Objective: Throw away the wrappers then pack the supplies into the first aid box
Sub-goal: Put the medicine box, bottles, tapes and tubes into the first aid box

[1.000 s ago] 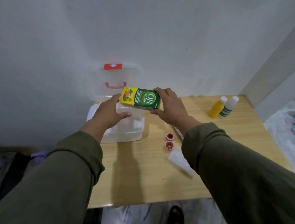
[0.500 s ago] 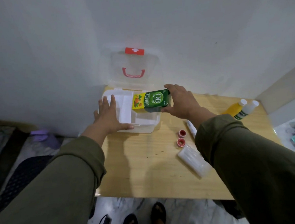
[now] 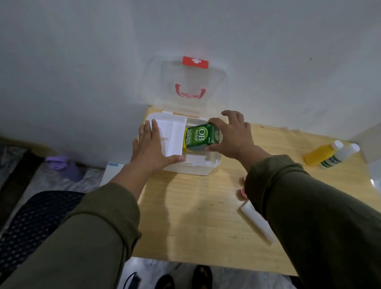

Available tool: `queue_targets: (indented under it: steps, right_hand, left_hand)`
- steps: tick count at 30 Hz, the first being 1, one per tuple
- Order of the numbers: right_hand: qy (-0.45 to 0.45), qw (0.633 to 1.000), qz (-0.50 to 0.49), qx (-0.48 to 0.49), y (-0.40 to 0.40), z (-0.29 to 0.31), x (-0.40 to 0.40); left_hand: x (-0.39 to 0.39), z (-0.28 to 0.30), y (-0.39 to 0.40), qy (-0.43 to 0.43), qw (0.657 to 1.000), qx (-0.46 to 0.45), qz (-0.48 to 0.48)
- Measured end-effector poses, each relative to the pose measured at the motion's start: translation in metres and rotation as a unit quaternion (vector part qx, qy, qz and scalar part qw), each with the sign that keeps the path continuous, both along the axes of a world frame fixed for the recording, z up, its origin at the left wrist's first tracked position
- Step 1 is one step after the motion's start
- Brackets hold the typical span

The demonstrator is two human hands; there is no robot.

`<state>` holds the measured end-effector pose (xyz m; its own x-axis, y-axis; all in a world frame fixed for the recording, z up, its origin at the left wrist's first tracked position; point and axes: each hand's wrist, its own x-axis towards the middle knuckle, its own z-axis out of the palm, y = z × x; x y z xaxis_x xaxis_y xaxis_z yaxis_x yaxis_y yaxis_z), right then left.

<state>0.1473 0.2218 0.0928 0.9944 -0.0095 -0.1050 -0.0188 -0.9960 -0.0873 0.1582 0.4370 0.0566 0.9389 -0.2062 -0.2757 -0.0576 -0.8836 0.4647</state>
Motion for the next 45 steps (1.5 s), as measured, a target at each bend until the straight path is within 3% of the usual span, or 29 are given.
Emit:
queue_targets:
  steps: [13,19,23,26,36,45]
  right_hand:
    - [0.027,0.997,-0.078,0.000,0.016,-0.033,0.000]
    - [-0.016,0.995,-0.073,0.068,0.013,-0.031,-0.004]
    - [-0.173,0.935,-0.110,0.290,0.030,-0.022,-0.008]
    - [-0.199,0.894,-0.100,0.389,0.049,-0.015,-0.011]
    - [-0.142,0.881,-0.093,0.440,0.059,-0.039,0.002]
    - [-0.146,0.822,-0.174,0.522,0.064,-0.040,0.006]
  left_hand:
    - [-0.001,-0.001,0.000,-0.004,1.000,0.004,0.001]
    - [0.000,-0.001,0.000,-0.001,1.000,0.001,0.004]
    - [0.000,-0.001,-0.001,-0.001,1.000,0.005,0.006]
    - [0.000,-0.001,-0.002,-0.001,1.000,0.007,0.007]
    - [0.000,-0.005,0.000,-0.006,1.000,0.012,-0.002]
    - [0.000,-0.003,-0.001,-0.005,1.000,0.018,-0.011]
